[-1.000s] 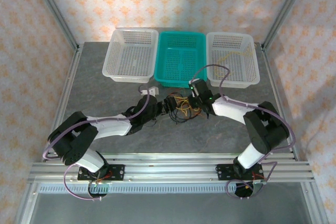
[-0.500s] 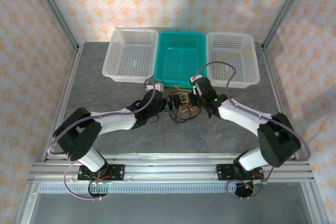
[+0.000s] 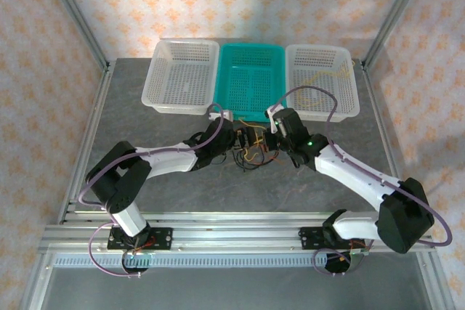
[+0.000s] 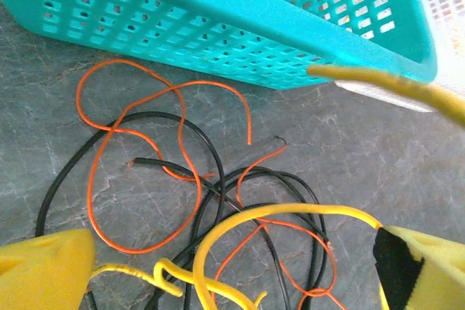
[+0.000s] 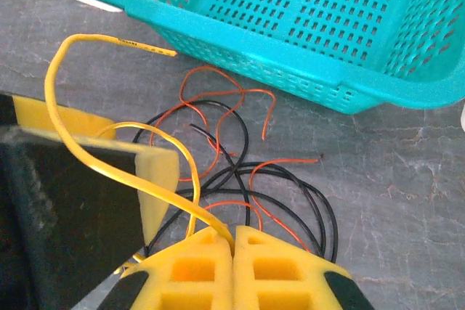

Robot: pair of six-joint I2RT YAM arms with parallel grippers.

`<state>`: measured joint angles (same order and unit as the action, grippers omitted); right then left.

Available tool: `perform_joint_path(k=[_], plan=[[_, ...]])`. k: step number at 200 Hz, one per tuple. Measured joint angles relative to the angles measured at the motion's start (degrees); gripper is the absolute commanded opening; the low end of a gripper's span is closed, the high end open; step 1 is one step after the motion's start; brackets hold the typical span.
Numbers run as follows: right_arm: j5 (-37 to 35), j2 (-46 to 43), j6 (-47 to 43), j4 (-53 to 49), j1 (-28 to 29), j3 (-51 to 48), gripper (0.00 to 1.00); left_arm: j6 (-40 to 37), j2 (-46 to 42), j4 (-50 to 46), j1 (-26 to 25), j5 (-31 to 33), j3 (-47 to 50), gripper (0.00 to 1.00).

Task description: Untangle the cables

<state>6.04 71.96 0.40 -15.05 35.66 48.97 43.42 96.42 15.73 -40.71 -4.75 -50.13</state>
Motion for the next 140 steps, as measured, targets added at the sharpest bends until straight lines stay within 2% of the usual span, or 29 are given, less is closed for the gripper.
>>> perform_joint_path(k=[59,140], plan=[[-2.97,-4.83,0.39,-3.89,0.13,0.61,0.0,-0.07,0.5,-2.73,0.0,2.95,0.09,0.99],[-8.09,-10.19,-0.72,-14.29,0.68,5.79,0.0,0.0,2.01,0.09,-0.09,3.5,0.31,0.99]])
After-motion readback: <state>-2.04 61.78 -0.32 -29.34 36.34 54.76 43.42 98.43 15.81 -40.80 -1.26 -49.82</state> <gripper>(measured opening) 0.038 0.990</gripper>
